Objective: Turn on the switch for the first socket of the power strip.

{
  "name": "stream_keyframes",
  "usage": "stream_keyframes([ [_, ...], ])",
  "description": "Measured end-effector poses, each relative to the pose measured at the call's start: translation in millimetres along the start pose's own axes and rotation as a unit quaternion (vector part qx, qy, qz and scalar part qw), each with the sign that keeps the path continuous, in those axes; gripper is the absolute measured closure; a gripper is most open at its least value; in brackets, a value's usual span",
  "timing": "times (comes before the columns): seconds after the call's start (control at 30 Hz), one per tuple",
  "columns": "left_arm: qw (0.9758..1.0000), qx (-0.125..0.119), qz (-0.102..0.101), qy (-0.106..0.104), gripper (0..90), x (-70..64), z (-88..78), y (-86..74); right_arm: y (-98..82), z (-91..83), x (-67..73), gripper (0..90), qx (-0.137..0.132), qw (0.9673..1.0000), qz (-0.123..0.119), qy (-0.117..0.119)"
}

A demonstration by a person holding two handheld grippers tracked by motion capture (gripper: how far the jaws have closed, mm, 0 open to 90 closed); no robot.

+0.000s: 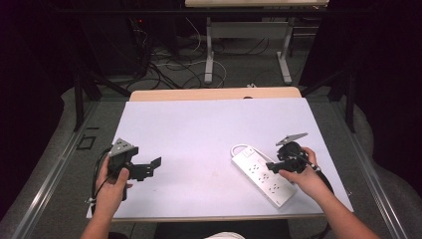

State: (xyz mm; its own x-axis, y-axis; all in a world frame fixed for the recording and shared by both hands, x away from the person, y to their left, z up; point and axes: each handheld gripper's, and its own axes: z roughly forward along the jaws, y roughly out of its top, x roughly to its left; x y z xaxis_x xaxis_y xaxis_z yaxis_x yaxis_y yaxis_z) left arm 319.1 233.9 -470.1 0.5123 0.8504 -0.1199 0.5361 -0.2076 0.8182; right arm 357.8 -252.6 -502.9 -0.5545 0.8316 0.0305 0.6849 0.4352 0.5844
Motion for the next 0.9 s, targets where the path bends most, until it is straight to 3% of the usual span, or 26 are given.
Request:
stream_keyframes([
  [0.17, 1.0000, -0.001, 0.000, 0.001, 5.6, 0.4, 0.1, -0.1, 2.6, 1.2, 0.9, 44.1, 0.004, 1.0000, 0.000, 0.007],
  [0.33, 1.0000, 0.000, -0.006, -0.001, 5.6, -0.2, 0.6, -0.4, 7.6, 3.9, 2.0, 48.0, 0.025, 0.9995, -0.004, 0.020],
  [0.37, 1.0000, 0.001, 0.000, 0.001, 5.6, 0.5, 0.5, -0.2, 8.4, 4.2, 2.3, 48.9, 0.029, 0.9993, -0.008, 0.021],
  [0.63, 1.0000, -0.001, -0.006, -0.001, 5.7, 0.5, 0.7, -0.6, 17.1, 5.2, 5.5, 56.3, 0.043, 0.9982, -0.031, 0.028],
  [0.77, 1.0000, -0.002, -0.006, 0.000, 5.7, 0.3, 0.7, -0.7, 19.4, 6.1, 7.4, 57.4, 0.038, 0.9985, -0.029, 0.028],
  [0.8, 1.0000, -0.001, -0.006, -0.001, 5.7, 0.4, 0.7, -0.6, 21.2, 5.8, 8.4, 58.3, 0.048, 0.9982, -0.025, 0.025],
  [0.83, 1.0000, -0.001, -0.006, -0.001, 5.7, 0.3, 0.8, -0.6, 22.8, 7.1, 7.4, 59.5, 0.048, 0.9976, -0.037, 0.034],
  [0.9, 1.0000, 0.000, -0.006, -0.001, 5.8, 0.4, 0.8, -0.6, 25.1, 8.7, 8.3, 60.6, 0.053, 0.9977, -0.028, 0.031],
])
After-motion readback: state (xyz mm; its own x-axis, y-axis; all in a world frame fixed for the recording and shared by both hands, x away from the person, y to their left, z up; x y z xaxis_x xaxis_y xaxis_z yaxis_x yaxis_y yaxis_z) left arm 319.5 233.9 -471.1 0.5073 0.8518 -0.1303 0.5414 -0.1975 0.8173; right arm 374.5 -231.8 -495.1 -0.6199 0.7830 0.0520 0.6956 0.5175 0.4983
